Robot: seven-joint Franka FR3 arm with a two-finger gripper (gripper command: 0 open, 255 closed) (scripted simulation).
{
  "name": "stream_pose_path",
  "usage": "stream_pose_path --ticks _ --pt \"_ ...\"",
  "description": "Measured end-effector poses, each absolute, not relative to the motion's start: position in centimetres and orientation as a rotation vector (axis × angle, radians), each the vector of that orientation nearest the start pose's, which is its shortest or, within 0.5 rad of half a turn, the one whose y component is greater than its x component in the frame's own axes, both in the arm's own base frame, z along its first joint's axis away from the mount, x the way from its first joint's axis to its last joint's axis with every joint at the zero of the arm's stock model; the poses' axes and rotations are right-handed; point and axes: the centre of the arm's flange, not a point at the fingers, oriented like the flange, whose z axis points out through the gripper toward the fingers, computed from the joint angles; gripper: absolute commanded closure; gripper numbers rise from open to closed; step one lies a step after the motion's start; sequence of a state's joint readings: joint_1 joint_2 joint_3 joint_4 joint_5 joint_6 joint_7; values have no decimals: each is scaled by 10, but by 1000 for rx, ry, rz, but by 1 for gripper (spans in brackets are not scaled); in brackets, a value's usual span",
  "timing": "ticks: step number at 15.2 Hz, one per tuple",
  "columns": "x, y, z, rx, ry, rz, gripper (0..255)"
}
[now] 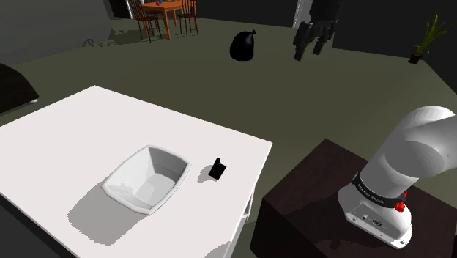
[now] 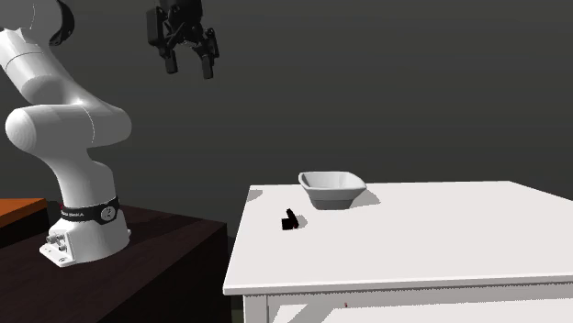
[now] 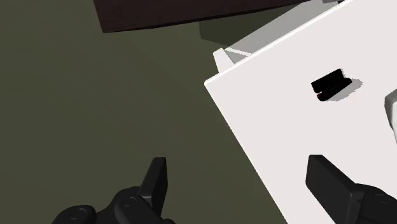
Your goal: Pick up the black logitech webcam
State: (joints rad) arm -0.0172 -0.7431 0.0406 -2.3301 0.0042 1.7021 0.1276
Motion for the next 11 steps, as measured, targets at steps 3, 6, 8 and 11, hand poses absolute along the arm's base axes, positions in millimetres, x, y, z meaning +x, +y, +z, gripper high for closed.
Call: stream_pose_path --ticks 3,6,8,11 --pt "331 20 588 -3138 221 -186 0" --pt "329 42 559 -3116 319 -193 0" --pt "329 55 537 -3098 390 -198 0" --pt "328 76 506 -3067 498 -206 0"
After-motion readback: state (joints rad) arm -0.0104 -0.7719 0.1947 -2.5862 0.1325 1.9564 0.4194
